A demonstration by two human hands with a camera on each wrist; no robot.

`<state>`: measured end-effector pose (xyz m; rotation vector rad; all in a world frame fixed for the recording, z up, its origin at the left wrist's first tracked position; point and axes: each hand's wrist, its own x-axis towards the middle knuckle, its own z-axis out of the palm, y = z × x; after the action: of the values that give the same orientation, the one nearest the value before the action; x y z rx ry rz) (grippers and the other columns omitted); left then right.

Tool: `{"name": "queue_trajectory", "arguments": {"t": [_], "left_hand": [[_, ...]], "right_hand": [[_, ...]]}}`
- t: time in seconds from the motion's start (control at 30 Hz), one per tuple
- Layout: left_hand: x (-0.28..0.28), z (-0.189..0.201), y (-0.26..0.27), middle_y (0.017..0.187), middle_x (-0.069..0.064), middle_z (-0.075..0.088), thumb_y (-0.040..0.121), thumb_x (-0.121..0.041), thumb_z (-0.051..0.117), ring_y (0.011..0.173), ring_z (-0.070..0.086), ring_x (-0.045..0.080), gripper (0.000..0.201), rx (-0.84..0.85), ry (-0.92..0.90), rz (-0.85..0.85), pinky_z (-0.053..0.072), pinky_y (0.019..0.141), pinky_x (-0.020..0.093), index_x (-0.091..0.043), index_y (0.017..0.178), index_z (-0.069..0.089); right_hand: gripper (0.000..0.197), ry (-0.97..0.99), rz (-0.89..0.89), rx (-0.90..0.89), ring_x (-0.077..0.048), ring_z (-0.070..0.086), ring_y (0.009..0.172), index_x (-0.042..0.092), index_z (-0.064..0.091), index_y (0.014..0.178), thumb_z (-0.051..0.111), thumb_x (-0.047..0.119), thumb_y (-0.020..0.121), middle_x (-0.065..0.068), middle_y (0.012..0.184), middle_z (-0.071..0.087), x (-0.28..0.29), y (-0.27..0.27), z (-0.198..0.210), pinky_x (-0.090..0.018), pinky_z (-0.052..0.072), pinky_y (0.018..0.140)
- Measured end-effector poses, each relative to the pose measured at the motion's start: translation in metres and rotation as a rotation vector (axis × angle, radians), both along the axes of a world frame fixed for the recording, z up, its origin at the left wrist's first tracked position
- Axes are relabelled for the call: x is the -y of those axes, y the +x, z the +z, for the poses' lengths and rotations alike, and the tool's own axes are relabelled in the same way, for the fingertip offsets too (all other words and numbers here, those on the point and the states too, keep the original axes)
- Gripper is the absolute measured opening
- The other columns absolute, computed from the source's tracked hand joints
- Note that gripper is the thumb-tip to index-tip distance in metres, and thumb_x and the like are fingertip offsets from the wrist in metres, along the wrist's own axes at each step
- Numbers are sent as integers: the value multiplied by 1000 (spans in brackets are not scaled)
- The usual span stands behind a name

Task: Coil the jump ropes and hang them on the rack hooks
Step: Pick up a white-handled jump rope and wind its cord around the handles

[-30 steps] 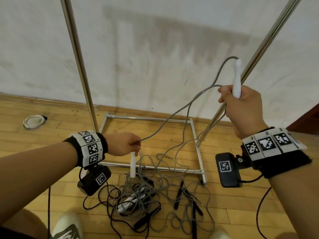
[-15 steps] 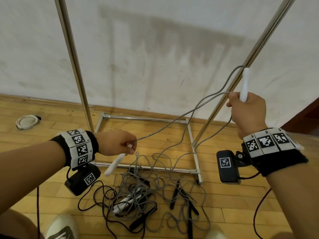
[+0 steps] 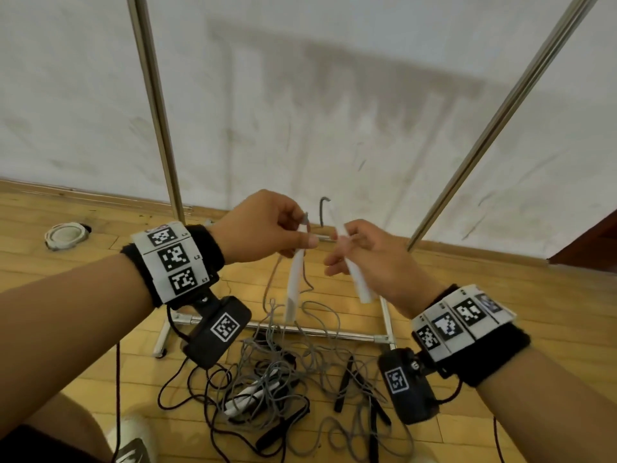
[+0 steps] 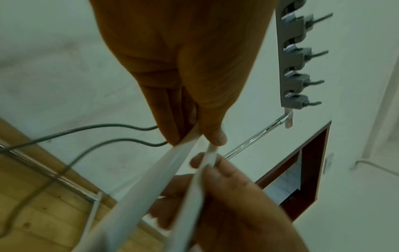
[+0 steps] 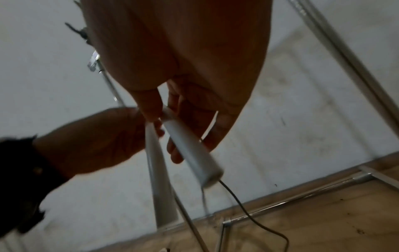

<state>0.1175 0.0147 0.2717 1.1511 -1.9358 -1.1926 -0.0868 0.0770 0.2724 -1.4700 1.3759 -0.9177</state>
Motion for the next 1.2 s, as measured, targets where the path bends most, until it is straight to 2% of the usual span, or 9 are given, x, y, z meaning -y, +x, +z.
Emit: {"name": "queue_trajectory", "arguments": {"t": [0.07, 0.23, 0.37, 0.47, 0.7, 0.87, 1.0, 1.07, 1.2], "left_hand": [[-2, 7, -3, 73, 9, 72, 77, -20, 84, 71, 74, 23, 27, -85, -18, 45, 63, 67, 30, -3, 91, 69], [-7, 14, -4, 87, 23, 70, 80, -16, 81, 79, 74, 30, 25, -163, -19, 33, 63, 70, 33, -1, 98, 72], [-11, 16, -2, 87, 21, 72, 82, -14, 79, 75, 73, 24, 20, -176, -24, -9, 62, 69, 30, -1, 96, 72], [-13, 16, -3, 88, 23, 72, 83, -14, 79, 79, 73, 32, 18, -145, -32, -20, 63, 73, 37, -3, 95, 72], [-17, 17, -6, 83, 12, 75, 82, -19, 81, 76, 74, 27, 19, -115, -44, -6, 63, 72, 36, -6, 94, 74], [-17, 15, -5, 86, 6, 74, 81, -28, 81, 80, 72, 23, 22, -100, -96, 12, 62, 74, 30, -13, 94, 73], [-21, 13, -5, 86, -8, 71, 91, -53, 60, 77, 66, 5, 30, 89, -150, -13, 52, 69, 23, -25, 96, 68], [-24, 8, -7, 84, -4, 68, 94, -61, 46, 73, 64, 13, 42, 225, -89, -124, 53, 65, 31, -23, 97, 63], [-30, -1, -12, 102, 5, 71, 104, -35, 46, 87, 72, 17, 29, 87, 71, -239, 62, 77, 37, -14, 122, 53]], "right_hand": [[14, 12, 73, 10, -20, 73, 83, 14, 58, 112, 56, 15, 98, -10, 93, 75, -3, 11, -5, -27, 58, 73], [29, 5, 102, 28, -22, 73, 91, 11, 55, 121, 64, 11, 93, -9, 98, 74, -5, 23, -12, -46, 60, 79], [29, -33, 140, 7, -18, 73, 89, 24, 57, 115, 67, 11, 91, -2, 95, 76, -4, 25, -14, -41, 62, 72], [27, -56, 143, -1, -17, 73, 87, 33, 60, 104, 69, 12, 89, 2, 94, 76, -5, 24, -17, -34, 61, 68], [24, -94, 107, 21, -24, 74, 83, 11, 66, 108, 73, 10, 85, -5, 94, 76, -6, 22, -14, -48, 61, 70], [22, -113, 91, 52, -26, 74, 85, 7, 66, 106, 71, 4, 85, -13, 95, 75, -5, 21, -8, -53, 60, 71], [16, -197, -13, 158, -26, 74, 83, 4, 66, 102, 69, 3, 87, -11, 90, 76, 2, 15, 7, -44, 62, 67], [16, -223, -85, 246, -28, 74, 83, 1, 65, 102, 69, 3, 87, -12, 90, 76, 6, 11, 14, -42, 62, 65], [15, -251, -143, 322, -29, 74, 83, 0, 64, 100, 69, 5, 87, -12, 90, 76, 9, 7, 19, -37, 61, 64]]}}
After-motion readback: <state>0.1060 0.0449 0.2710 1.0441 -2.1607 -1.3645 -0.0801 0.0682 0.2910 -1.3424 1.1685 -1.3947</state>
